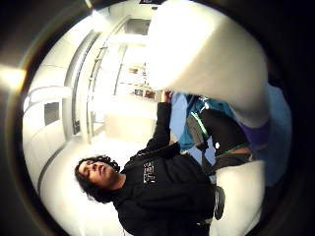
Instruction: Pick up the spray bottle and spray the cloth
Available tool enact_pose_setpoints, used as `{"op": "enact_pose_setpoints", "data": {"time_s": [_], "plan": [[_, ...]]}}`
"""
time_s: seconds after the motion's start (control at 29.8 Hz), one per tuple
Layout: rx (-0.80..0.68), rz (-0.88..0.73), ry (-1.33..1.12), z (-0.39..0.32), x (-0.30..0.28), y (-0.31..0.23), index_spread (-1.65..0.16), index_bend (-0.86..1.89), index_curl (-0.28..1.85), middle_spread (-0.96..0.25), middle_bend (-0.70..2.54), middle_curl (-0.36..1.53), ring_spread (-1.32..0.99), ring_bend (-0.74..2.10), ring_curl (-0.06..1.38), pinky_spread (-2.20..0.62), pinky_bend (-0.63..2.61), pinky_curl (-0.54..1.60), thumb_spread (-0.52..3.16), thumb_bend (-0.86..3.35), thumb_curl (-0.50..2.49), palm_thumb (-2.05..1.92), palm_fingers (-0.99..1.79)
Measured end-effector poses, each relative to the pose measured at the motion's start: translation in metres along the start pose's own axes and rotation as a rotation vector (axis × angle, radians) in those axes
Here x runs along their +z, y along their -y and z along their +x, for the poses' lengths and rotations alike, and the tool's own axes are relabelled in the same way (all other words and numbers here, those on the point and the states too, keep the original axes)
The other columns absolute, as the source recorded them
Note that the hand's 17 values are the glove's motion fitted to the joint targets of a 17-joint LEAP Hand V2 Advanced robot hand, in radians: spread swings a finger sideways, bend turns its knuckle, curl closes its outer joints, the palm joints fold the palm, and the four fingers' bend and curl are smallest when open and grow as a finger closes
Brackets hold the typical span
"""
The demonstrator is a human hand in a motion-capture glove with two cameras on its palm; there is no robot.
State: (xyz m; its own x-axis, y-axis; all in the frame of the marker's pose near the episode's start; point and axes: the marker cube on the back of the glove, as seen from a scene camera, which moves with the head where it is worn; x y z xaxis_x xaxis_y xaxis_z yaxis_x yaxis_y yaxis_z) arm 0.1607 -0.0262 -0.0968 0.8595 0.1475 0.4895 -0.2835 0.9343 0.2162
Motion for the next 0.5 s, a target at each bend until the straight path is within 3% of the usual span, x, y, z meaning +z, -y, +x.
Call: {"op": "enact_pose_setpoints", "data": {"time_s": [0.27, 0.5], "plan": [[-0.026, 0.036, 0.250, 0.003, 0.029, 0.011, -0.24, 0.14, 0.22, -0.01, 0.35, 0.40, -0.08, 0.42, 0.37, 0.16, 0.23, 0.34, 1.15, 0.14, 0.34, 0.75, 0.76], [-0.011, 0.265, 0.436, 0.000, 0.046, 0.025, -0.22, 0.19, 0.27, -0.05, 0.40, 0.42, -0.10, 0.40, 0.36, 0.10, 0.16, 0.31, 1.05, 0.15, 0.40, 0.89, 0.98]]}}
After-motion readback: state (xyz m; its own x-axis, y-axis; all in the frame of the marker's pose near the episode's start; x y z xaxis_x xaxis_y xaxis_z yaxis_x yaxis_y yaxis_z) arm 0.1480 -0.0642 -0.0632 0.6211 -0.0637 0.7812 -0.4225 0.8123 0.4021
